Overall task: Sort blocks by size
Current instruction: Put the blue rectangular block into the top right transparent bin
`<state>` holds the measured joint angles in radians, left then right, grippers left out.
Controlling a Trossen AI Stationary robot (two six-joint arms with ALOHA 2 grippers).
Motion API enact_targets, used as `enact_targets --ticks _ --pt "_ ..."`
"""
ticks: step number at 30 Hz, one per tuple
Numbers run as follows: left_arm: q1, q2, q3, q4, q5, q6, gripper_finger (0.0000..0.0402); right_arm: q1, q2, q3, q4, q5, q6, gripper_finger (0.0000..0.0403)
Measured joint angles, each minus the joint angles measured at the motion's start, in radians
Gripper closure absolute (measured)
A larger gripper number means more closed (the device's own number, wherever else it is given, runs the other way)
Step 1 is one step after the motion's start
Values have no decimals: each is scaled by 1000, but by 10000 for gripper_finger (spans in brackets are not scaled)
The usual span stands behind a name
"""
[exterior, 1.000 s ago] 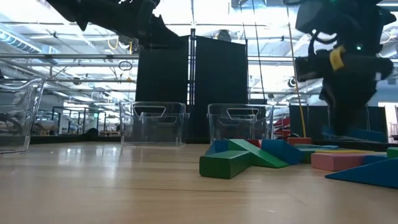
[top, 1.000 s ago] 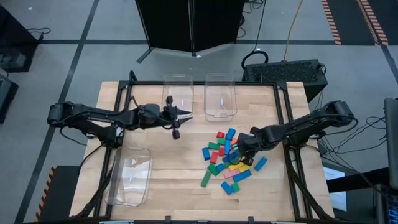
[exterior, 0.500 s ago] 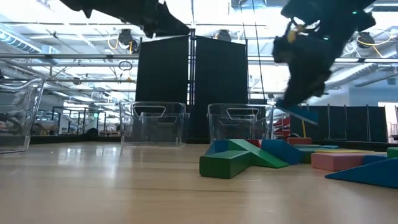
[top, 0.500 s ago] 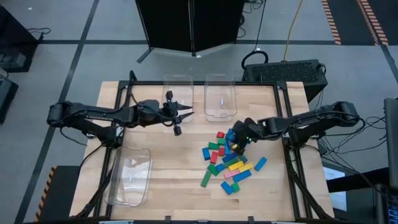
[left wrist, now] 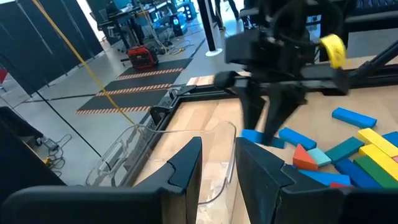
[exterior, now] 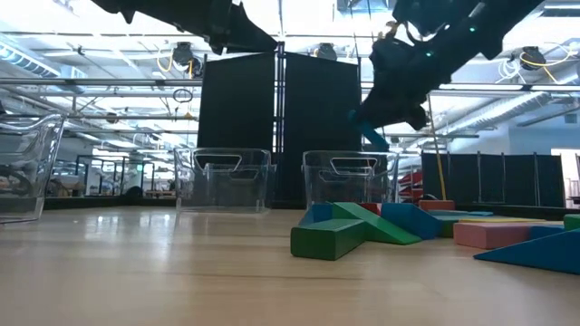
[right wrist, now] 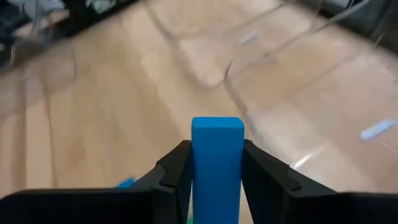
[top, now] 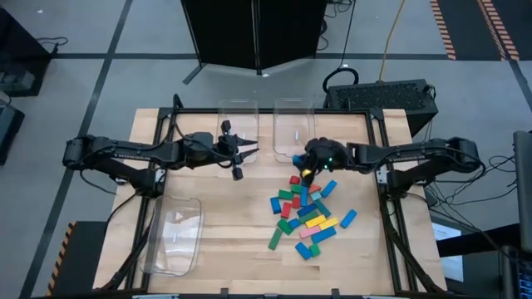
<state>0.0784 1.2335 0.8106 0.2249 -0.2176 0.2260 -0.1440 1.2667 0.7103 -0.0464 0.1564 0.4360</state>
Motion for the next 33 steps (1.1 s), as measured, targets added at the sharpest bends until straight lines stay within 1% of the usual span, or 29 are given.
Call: enact_targets --ticks 4,8,13,17,21,25,33 --pt "0 0 0 0 0 0 301 -62 0 1 40 -3 -29 296" --pt "0 0 0 1 0 0 301 -131 2 26 34 -5 -67 297" --pt "0 0 0 6 0 -1 301 -223 48 121 3 -5 -127 297" --pt "0 0 0 6 0 -1 301 -284 126 228 -64 -6 -184 297" --pt "0 0 0 4 0 9 301 -325 229 313 -115 -23 -184 297" --pt "0 0 0 0 0 25 301 -346 326 356 -122 -39 -163 297" --pt "0 0 0 -3 -3 48 301 -396 460 409 -178 -104 -156 297"
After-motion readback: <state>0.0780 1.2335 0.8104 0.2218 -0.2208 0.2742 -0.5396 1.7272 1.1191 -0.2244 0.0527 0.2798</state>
